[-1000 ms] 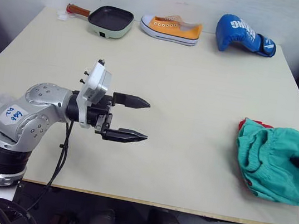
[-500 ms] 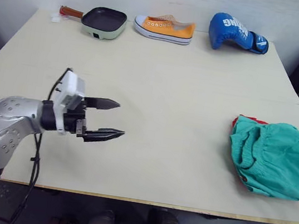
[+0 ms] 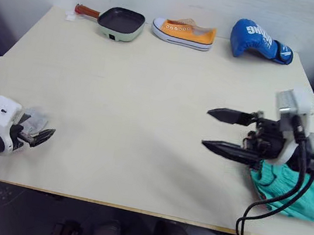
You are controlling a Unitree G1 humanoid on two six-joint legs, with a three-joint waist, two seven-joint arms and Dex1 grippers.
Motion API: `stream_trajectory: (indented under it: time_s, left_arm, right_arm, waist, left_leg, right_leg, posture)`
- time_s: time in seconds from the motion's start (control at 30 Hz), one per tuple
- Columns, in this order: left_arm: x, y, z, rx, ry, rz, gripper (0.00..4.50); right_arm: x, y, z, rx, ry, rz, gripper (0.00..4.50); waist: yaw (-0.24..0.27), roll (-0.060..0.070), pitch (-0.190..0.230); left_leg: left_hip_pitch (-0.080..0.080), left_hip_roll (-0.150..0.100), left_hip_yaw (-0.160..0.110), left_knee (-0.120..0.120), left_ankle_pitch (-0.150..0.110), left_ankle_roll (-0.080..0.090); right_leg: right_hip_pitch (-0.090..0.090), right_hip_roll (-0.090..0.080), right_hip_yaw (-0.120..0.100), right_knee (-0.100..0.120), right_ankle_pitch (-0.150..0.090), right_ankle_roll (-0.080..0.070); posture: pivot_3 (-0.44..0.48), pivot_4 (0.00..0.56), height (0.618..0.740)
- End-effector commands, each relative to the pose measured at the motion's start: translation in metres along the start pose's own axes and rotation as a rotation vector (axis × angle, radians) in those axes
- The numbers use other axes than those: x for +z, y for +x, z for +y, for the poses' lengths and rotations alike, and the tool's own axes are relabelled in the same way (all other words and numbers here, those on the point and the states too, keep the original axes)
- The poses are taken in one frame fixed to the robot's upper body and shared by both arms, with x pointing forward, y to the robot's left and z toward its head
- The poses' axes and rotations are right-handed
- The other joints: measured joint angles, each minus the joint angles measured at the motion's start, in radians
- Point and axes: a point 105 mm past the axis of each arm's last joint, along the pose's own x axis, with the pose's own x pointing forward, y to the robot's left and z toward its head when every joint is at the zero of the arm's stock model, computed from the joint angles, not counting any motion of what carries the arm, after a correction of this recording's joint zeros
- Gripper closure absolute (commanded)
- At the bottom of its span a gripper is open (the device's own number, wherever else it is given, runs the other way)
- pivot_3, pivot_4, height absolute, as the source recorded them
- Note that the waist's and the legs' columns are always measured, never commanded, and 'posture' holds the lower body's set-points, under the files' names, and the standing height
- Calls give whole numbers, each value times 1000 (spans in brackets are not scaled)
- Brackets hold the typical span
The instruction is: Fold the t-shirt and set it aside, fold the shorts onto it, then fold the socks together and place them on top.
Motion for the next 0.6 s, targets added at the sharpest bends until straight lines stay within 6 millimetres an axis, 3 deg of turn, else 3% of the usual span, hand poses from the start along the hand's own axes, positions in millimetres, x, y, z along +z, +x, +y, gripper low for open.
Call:
stream_trajectory:
  time_s: [0.03,0.27,0.37,0.6]
  left_arm:
    - [-1,3,17,91,-61,26,0]
    - [-16,22,40,226,-206,68,0]
    - [-30,29,39,223,-333,97,613]
    - [-49,18,44,274,-406,158,2819]
  right_arm:
    - [5,5,2,15,-43,-11,38]
    - [0,6,-1,-7,-29,-25,38]
    - [-2,6,-1,-21,-39,-16,0]
    - [-4,2,1,-33,-43,3,0]
  waist:
    - [-1,-1,0]
    - [-14,-1,0]
    - [-14,-2,-1]
    - [-15,-2,-1]
  left_leg:
    - [0,0,0,0,0,0]
    - [-1,0,-1,-1,0,0]
    - [0,1,0,-1,0,0]
    - [1,1,0,-1,1,0]
  right_leg:
    - [0,0,0,0,0,0]
    - [0,0,-4,0,0,0]
    - [0,0,-4,1,0,0]
    - [0,0,-4,1,0,1]
  posture:
    - [0,150,740]
    - [0,150,740]
    - [0,150,740]
    - [0,150,740]
